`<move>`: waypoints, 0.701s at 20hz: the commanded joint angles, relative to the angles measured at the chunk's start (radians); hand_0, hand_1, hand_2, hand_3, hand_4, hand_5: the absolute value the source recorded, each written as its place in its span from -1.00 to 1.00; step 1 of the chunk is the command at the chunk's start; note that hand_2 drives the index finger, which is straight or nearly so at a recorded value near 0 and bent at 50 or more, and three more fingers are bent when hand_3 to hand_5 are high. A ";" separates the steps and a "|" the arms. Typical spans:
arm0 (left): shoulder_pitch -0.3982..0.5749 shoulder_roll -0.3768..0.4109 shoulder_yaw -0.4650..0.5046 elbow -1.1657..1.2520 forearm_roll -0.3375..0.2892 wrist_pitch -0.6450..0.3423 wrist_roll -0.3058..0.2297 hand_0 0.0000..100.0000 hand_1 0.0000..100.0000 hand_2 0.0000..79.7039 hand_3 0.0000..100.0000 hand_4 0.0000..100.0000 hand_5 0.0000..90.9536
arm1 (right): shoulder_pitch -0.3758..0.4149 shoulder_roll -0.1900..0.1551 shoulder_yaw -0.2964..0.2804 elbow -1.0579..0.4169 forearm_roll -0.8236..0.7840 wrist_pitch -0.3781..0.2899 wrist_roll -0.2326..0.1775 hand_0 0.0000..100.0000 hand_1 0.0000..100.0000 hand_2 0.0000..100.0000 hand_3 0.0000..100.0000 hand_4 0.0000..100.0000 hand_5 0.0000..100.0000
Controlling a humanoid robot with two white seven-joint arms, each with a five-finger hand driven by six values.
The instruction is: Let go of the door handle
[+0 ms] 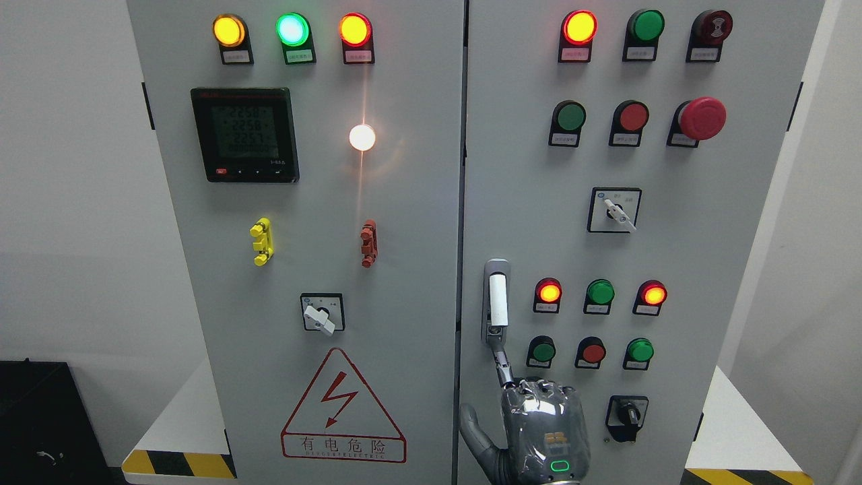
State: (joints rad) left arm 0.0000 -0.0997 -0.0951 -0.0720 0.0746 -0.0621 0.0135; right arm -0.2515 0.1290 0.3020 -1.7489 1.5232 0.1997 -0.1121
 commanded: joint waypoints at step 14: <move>0.017 0.000 0.000 0.000 0.001 -0.001 0.000 -0.76 0.11 -1.00 -1.00 -1.00 -1.00 | 0.002 -0.003 0.002 -0.057 0.000 -0.003 -0.001 -0.09 -0.55 -0.75 0.89 0.85 0.91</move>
State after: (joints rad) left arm 0.0000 -0.0997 -0.0951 -0.0720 0.0746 -0.0621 0.0135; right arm -0.2505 0.1269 0.3016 -1.7850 1.5232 0.1977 -0.1126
